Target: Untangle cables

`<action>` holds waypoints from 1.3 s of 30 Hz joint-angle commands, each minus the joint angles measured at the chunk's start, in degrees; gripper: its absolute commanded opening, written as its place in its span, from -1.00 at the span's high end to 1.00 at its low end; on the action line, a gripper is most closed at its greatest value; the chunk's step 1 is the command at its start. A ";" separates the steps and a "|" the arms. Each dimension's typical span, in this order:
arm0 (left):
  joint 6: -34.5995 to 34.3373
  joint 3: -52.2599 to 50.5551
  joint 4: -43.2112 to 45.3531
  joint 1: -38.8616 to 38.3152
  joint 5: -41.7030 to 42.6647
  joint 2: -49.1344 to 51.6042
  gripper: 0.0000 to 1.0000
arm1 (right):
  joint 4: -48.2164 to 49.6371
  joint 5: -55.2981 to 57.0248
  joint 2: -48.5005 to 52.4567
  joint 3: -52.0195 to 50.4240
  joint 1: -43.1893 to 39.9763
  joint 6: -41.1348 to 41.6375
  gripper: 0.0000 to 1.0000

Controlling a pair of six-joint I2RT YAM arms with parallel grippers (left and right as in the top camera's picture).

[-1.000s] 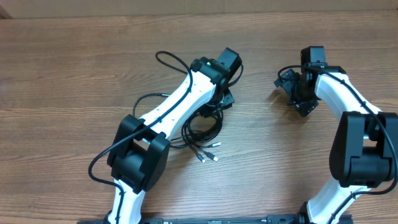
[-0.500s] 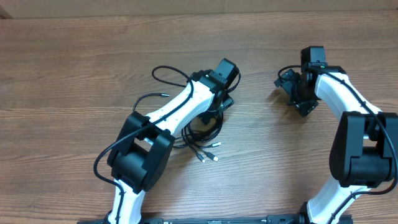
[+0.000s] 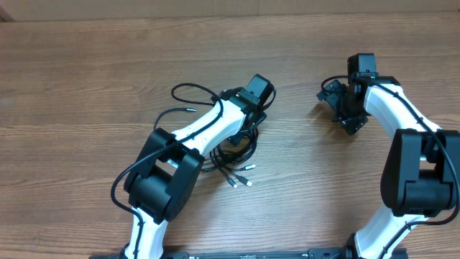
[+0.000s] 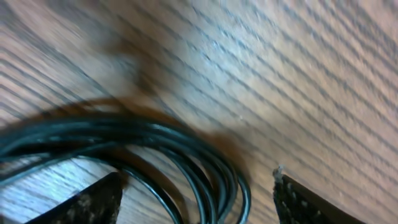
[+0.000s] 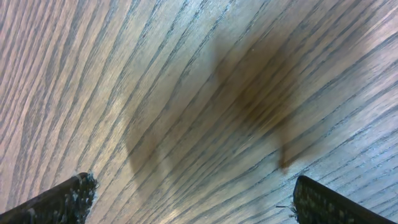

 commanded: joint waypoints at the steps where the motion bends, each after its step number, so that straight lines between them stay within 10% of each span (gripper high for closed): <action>1: -0.96 -1.77 0.81 -0.33 -5.51 0.24 -0.50 | 0.20 0.76 0.15 0.98 -0.17 -0.28 -1.00; 7: 10.47 -2.69 4.09 -0.09 -11.04 0.24 -0.11 | 0.20 0.76 0.15 0.98 -0.17 -0.28 -1.00; 18: 29.16 -2.69 7.26 3.08 -14.95 0.24 -0.06 | 0.20 0.76 0.15 0.98 -0.17 -0.28 -1.00; 35: 35.15 -1.11 5.77 4.83 6.12 0.24 -0.37 | 0.20 0.76 0.15 0.98 -0.17 -0.28 -1.00; 39: 34.36 -1.16 3.85 4.28 5.92 0.28 -0.05 | 0.20 0.76 0.15 0.98 -0.17 -0.28 -1.00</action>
